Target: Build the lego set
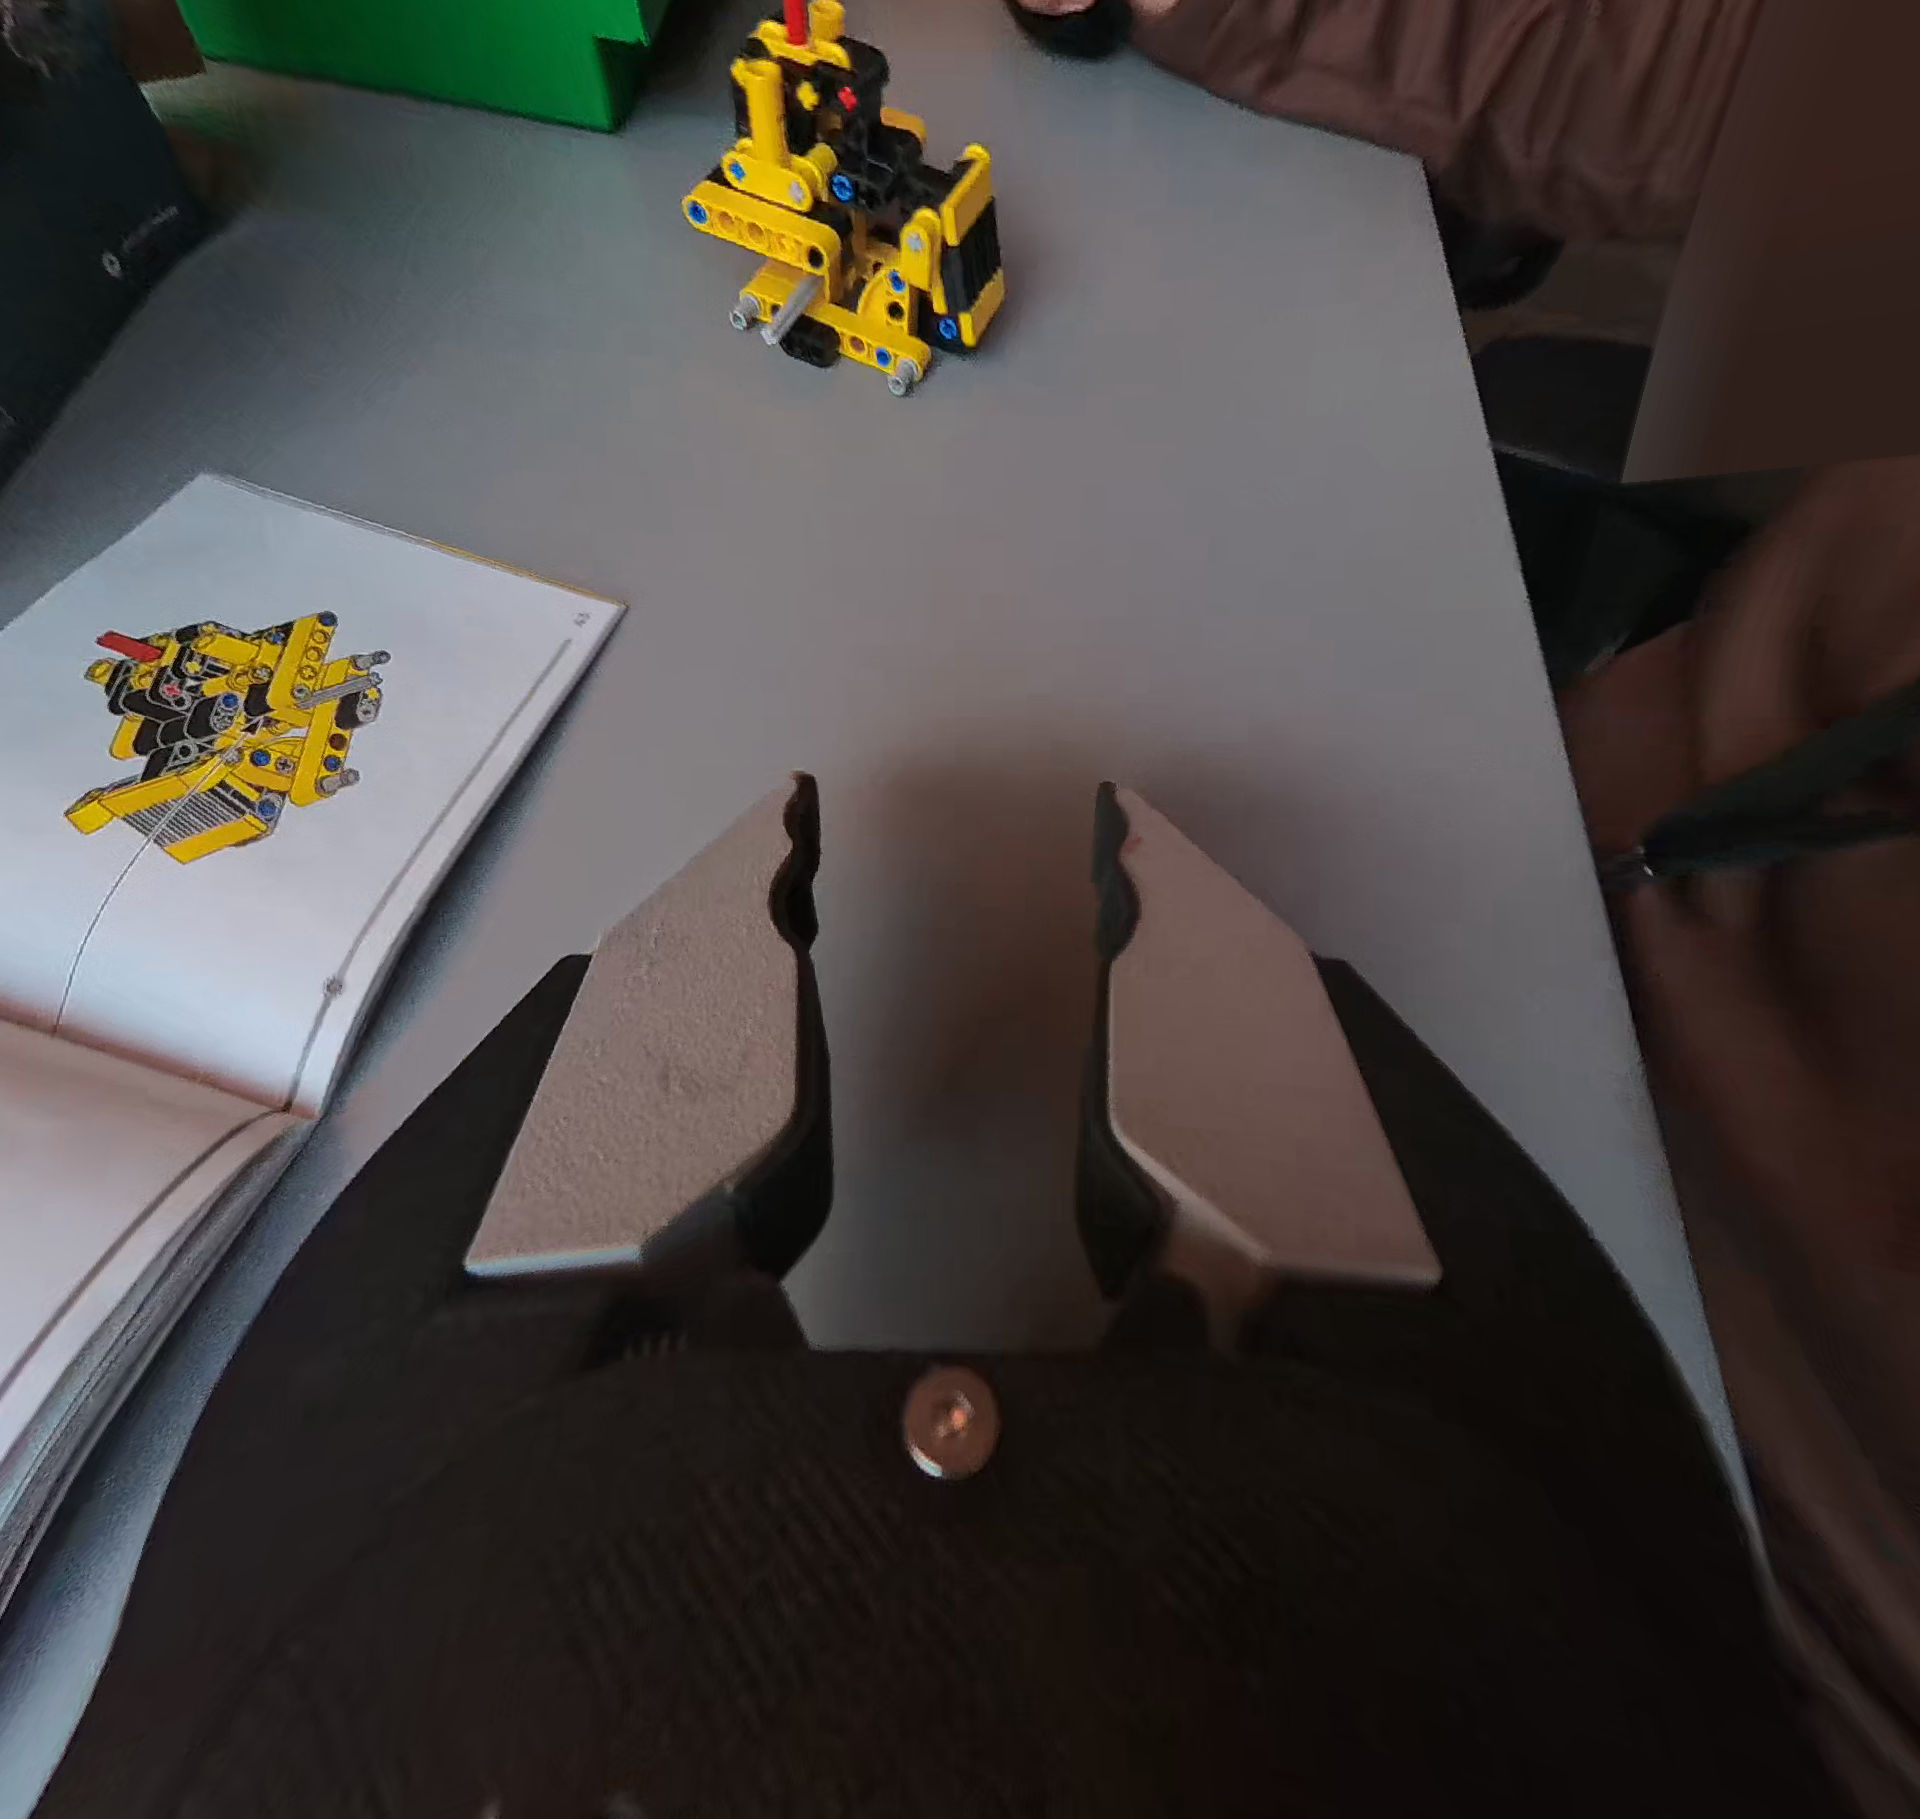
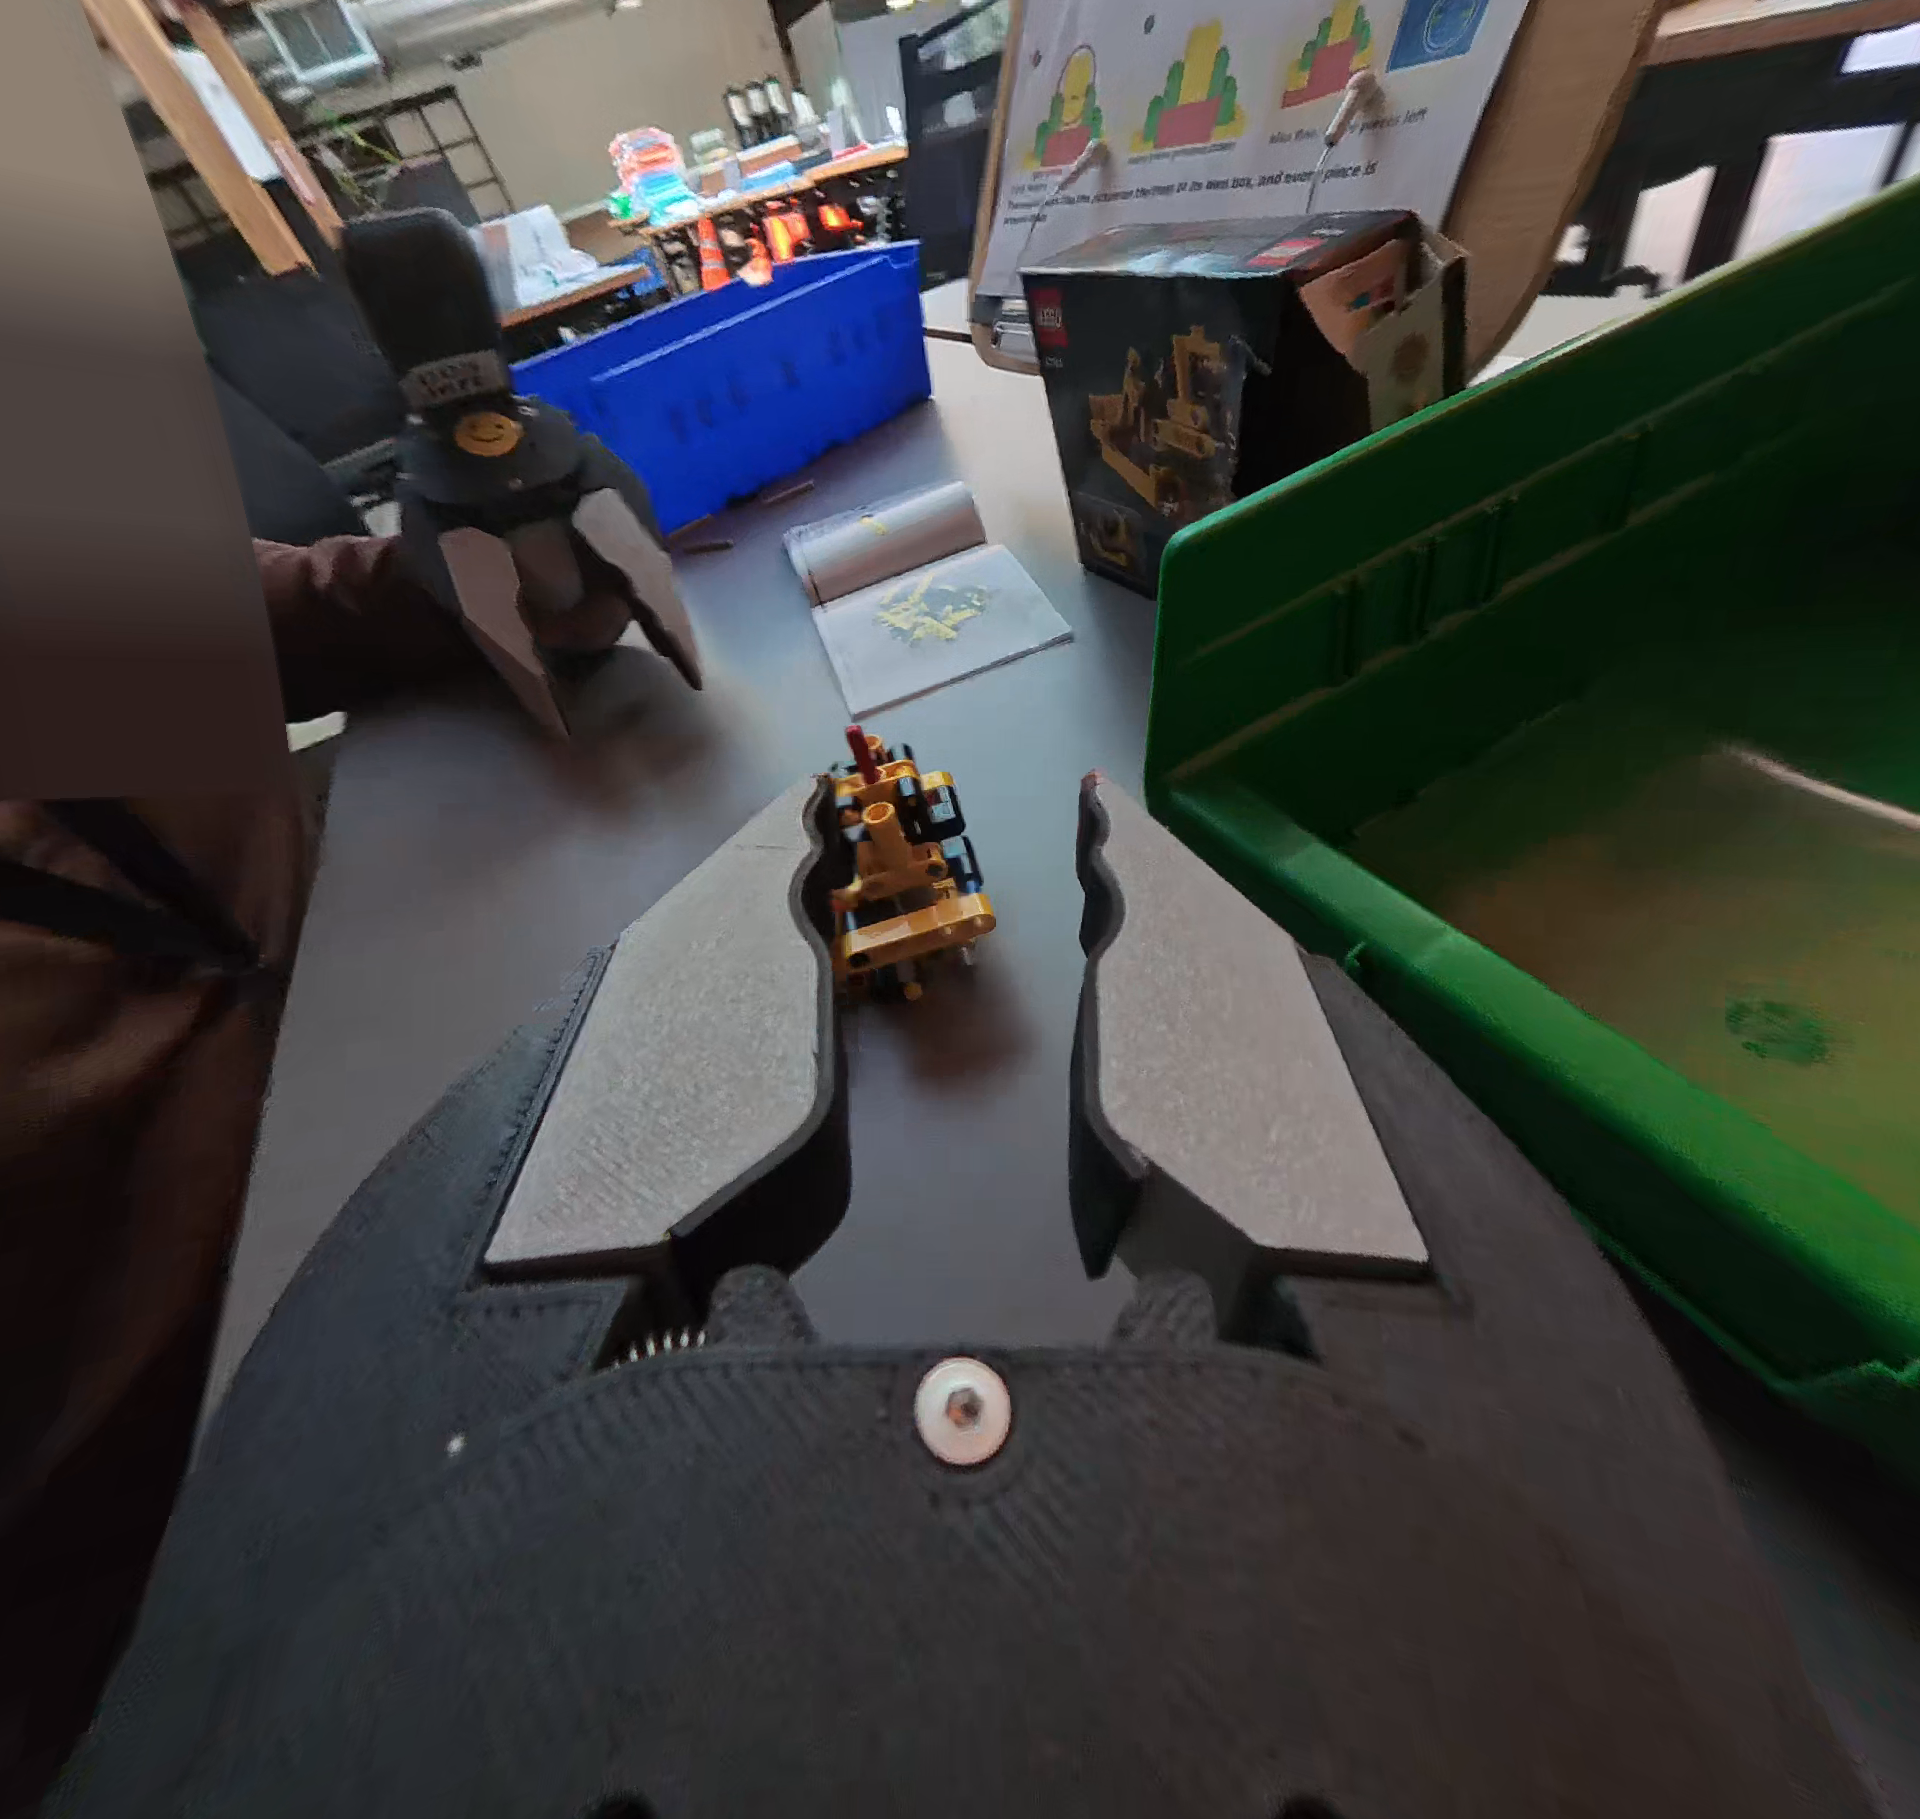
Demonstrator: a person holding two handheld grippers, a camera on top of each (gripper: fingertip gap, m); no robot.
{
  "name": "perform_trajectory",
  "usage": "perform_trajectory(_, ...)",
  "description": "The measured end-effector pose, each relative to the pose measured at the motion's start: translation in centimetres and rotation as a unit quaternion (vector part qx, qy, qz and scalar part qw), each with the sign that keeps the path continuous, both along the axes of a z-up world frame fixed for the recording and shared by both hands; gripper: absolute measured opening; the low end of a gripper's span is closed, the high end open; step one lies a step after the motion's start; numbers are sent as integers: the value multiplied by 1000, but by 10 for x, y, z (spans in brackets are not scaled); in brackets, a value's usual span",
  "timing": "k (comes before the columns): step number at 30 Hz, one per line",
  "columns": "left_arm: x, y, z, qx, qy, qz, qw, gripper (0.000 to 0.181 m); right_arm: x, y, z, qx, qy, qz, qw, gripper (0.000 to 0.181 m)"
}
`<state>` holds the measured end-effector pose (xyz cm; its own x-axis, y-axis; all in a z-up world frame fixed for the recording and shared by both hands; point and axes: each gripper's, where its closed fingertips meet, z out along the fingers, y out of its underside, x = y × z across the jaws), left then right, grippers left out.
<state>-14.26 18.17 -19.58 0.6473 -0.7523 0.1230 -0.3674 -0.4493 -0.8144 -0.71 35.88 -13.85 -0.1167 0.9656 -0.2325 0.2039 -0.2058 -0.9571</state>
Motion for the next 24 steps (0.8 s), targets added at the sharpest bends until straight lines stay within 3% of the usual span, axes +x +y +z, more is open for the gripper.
perform_trajectory(1, 2, 6, 0, -12, -10, 4, 1000, 52, 2, -4, 2, -15, 8, 27, 1000, 40)
perform_trajectory(3, 10, 19, 3, -24, -36, 6, 999, 50, 7, -14, -3, -23, -12, 81, 996, 41)
perform_trajectory(5, 26, 32, 12, -11, -65, -2, 998, 45, 9, -16, -16, 12, -55, 94, 994, 40)
perform_trajectory(10, 49, 70, 2, 13, -2, -6, 1000, 52, 8, -19, -30, 56, -100, 90, 989, 37)
perform_trajectory(16, 48, 98, -8, 16, 51, 6, 999, 56, 9, -23, -37, 70, -121, 74, 987, 32)
perform_trajectory(24, 69, 130, 0, 1, 41, -62, 997, 69, 6, -28, -49, 76, -158, 72, 982, 32)
